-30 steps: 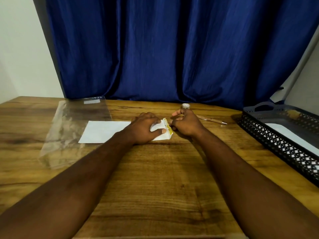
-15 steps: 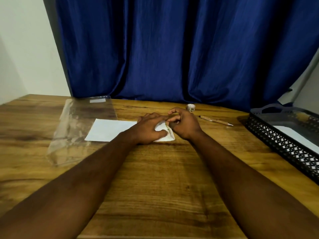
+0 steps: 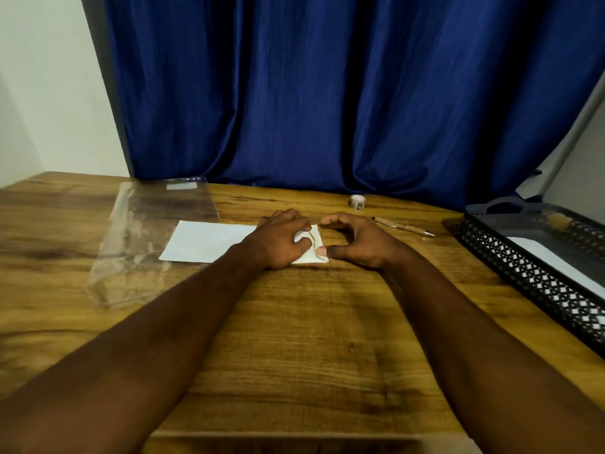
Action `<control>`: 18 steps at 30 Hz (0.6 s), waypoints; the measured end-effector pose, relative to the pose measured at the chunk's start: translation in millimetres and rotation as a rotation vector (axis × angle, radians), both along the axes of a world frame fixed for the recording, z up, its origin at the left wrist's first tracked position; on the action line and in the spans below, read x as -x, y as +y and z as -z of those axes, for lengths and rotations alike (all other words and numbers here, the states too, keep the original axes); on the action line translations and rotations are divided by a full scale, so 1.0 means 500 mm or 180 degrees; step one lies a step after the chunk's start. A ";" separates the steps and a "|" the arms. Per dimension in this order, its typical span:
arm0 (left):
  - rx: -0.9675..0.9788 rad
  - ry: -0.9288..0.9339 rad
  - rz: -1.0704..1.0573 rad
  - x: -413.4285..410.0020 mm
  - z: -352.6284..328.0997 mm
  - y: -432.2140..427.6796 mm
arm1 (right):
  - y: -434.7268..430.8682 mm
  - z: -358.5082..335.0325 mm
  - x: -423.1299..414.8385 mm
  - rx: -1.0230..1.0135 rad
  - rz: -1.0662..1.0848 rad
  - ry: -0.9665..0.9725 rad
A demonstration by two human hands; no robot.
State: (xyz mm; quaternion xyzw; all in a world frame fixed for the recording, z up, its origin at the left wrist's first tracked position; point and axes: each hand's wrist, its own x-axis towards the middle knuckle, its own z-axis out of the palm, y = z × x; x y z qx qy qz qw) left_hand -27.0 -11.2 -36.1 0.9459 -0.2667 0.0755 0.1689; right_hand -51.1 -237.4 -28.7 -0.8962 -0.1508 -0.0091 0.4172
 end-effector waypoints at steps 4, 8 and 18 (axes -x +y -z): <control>-0.0011 -0.0036 -0.0008 0.006 -0.002 0.001 | -0.002 -0.008 0.021 0.0184 -0.0092 0.0047; -0.0517 -0.0216 -0.0498 0.013 -0.007 0.003 | 0.003 -0.013 0.023 0.0190 -0.0092 0.0105; -0.0514 -0.0290 -0.0596 -0.001 -0.009 0.017 | 0.001 -0.002 0.008 0.0014 0.0146 0.0285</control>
